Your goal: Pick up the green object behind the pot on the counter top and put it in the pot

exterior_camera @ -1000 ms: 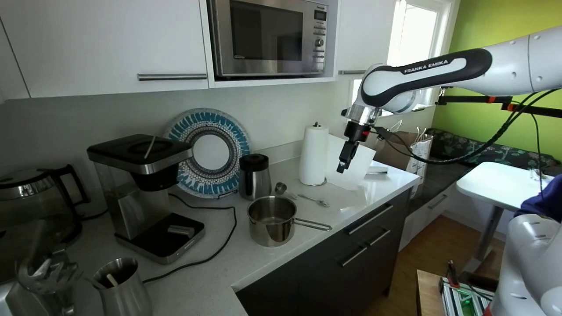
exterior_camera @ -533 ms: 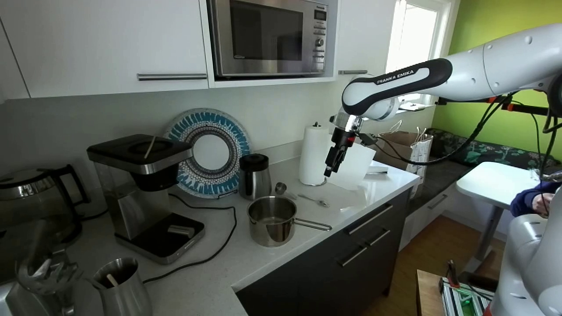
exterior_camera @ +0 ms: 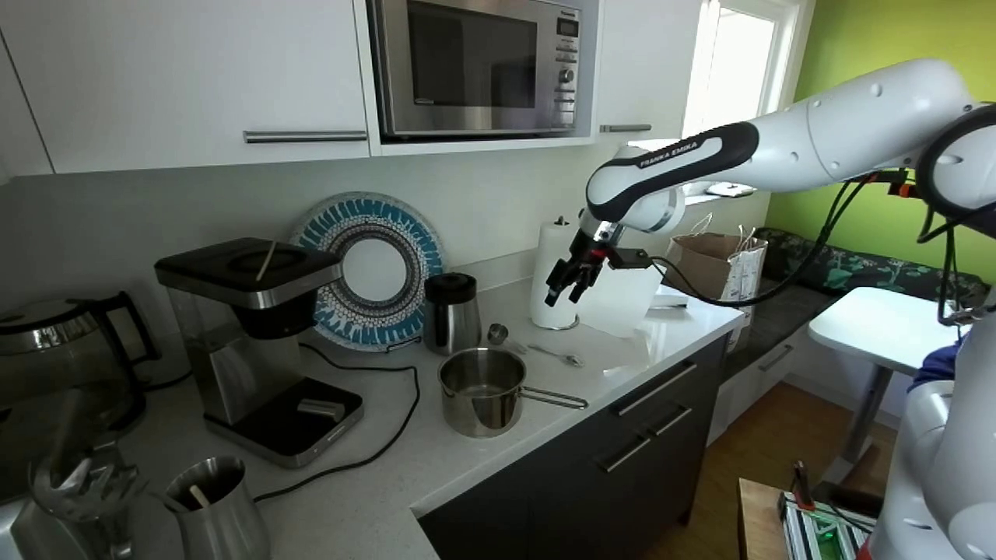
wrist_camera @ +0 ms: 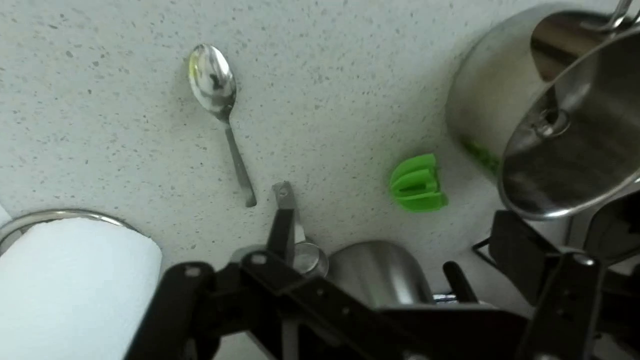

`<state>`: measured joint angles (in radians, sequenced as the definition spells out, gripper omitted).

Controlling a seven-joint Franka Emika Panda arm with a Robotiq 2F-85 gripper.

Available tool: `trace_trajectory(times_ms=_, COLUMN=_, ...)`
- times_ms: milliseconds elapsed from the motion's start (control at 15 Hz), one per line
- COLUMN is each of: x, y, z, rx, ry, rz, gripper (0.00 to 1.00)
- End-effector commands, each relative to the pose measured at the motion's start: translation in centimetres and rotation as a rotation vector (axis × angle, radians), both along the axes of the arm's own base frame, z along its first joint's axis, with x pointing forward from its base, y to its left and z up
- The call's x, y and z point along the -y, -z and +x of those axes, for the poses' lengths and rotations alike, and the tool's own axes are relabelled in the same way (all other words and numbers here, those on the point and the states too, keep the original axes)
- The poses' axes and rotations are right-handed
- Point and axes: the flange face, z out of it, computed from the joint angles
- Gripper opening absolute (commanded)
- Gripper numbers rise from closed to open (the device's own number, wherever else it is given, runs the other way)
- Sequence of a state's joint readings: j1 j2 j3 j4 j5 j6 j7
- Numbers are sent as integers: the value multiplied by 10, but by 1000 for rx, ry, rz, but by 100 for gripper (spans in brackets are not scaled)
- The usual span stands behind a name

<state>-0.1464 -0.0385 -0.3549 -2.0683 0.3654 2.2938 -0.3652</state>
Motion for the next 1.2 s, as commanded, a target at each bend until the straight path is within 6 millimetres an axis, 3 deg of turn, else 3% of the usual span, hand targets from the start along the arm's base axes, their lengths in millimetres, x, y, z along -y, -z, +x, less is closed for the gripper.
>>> trace_trajectory(times_ms=0, x=13, y=48, z=50, rx=-36, ry=141, rz=80, gripper=100)
trace_trajectory(times_ms=133, x=6, y=70, z=72, rx=-71, ry=192, rz=131, gripper=100)
trace_trajectory(times_ms=267, x=-8, y=80, z=87, rx=-81, ry=242, rz=218, gripper=100)
trace_trajectory(times_ms=333, x=-17, y=79, z=89, rx=-94, ry=227, rz=276, gripper=100)
trace_trajectory(times_ms=400, x=-13, y=80, z=81, rx=-80, ry=207, rz=182, gripper=100)
trace_trajectory(times_ms=667, x=-21, y=80, z=91, rx=-85, ry=216, rz=238, gripper=100)
trace_trajectory(times_ms=1133, x=-17, y=104, z=130, rx=-117, ry=618, rz=411, gripper=97)
